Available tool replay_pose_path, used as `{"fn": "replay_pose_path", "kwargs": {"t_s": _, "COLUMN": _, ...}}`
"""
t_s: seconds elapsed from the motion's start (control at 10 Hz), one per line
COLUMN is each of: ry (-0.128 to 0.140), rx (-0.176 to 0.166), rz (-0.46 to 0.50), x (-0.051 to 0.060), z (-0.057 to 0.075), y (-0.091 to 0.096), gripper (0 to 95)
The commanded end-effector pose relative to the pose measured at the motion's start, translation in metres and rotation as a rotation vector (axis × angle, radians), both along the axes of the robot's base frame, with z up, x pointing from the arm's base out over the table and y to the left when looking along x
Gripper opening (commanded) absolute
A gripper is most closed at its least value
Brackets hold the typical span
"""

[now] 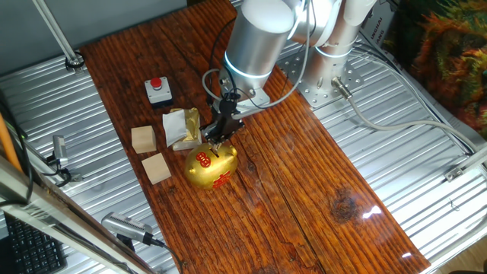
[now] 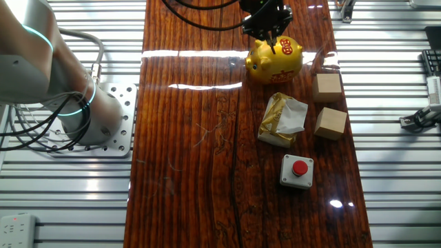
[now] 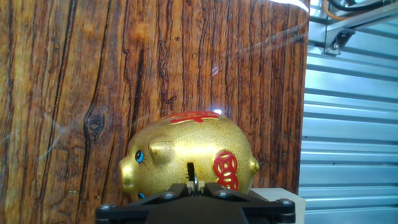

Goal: Drop coins into a piggy bank

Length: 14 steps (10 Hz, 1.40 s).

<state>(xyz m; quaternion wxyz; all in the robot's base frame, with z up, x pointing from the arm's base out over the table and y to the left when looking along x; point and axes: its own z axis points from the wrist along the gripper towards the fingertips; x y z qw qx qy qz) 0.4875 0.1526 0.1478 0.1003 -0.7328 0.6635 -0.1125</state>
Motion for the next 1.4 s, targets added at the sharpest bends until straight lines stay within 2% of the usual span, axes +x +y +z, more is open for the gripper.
{"fn": "replay_pose_path", "kwargs": {"t_s": 0.1, "ry": -0.002, "rx": 0.003, "rz": -0.002, "x": 0.0003, "z": 0.0001, "y": -0.0001, "gripper": 0.0}}
{"fn": "replay_pose_path", "kwargs": {"t_s": 1.4, "ry": -0.022, "rx": 0.019, "rz": -0.021, "x": -0.0019, "z": -0.0095, "y": 0.0023, "gripper": 0.0}}
